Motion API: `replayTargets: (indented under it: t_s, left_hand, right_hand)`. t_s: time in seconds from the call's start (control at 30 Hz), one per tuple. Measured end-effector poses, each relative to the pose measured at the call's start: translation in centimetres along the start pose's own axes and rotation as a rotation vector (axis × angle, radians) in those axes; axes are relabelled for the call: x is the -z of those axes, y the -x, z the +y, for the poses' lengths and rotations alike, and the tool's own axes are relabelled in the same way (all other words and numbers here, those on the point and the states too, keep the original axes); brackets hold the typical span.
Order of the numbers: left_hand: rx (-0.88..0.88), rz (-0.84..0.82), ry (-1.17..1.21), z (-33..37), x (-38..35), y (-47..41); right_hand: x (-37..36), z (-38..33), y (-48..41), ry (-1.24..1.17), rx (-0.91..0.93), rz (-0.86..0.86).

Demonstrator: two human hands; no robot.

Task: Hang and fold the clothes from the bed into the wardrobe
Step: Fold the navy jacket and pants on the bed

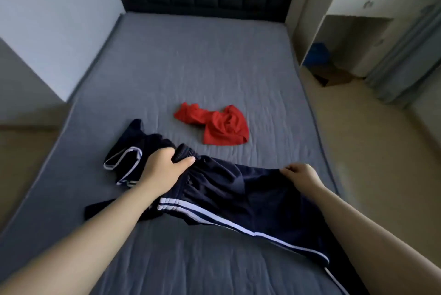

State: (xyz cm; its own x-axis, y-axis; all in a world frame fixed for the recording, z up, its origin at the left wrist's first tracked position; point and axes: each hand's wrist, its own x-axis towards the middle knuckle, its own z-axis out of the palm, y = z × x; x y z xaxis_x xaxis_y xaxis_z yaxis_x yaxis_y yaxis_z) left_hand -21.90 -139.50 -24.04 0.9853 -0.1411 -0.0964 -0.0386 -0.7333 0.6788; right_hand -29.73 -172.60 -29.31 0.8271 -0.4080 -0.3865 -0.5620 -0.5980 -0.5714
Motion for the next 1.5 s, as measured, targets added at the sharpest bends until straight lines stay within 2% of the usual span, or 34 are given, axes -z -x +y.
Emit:
replayTargets:
  t_s: [0.17, 0.33, 0.63, 0.87, 1.13, 1.23, 1.33, 1.4, 1.5]
  left_hand:
    - [0.217, 0.047, 0.064, -17.2, 0.1, -0.2]
    - [0.384, 0.067, 0.090, -31.3, 1.3, 1.1]
    - [0.536, 0.169, 0.085, -46.6, 4.1, 2.9]
    - [0.629, 0.136, -0.020, -55.2, 4.7, 4.8]
    - [0.708, 0.084, 0.040, -60.5, 2.9, 5.5]
    - [0.814, 0.031, 0.049, -61.2, 1.6, 6.2]
    - [0.855, 0.061, 0.049, -61.6, 0.9, 6.5]
    - [0.876, 0.087, 0.051, -61.9, 0.9, 6.5]
    - [0.842, 0.106, 0.063, -62.1, 1.1, 6.7]
  right_hand:
    - [-17.1, -4.7, -5.5, 0.096, 0.078, -0.164]
    - [-31.5, -8.8, -8.0, 0.196, 0.112, -0.315]
    - [-47.1, -15.6, -8.3, 0.326, 0.159, -0.422]
    - [-55.2, -18.5, -7.0, 0.394, 0.164, -0.464]
    - [-59.5, -18.9, -5.0, 0.534, 0.137, -0.367]
    - [-59.9, -18.4, -3.9, 0.644, 0.228, -0.258]
    - [-60.1, -18.1, -2.8, 0.578, 0.444, -0.096]
    - [-60.6, -17.9, -2.1, 0.467, 0.620, -0.155]
    - [-62.1, -17.4, -0.5, 0.507, 0.724, -0.450]
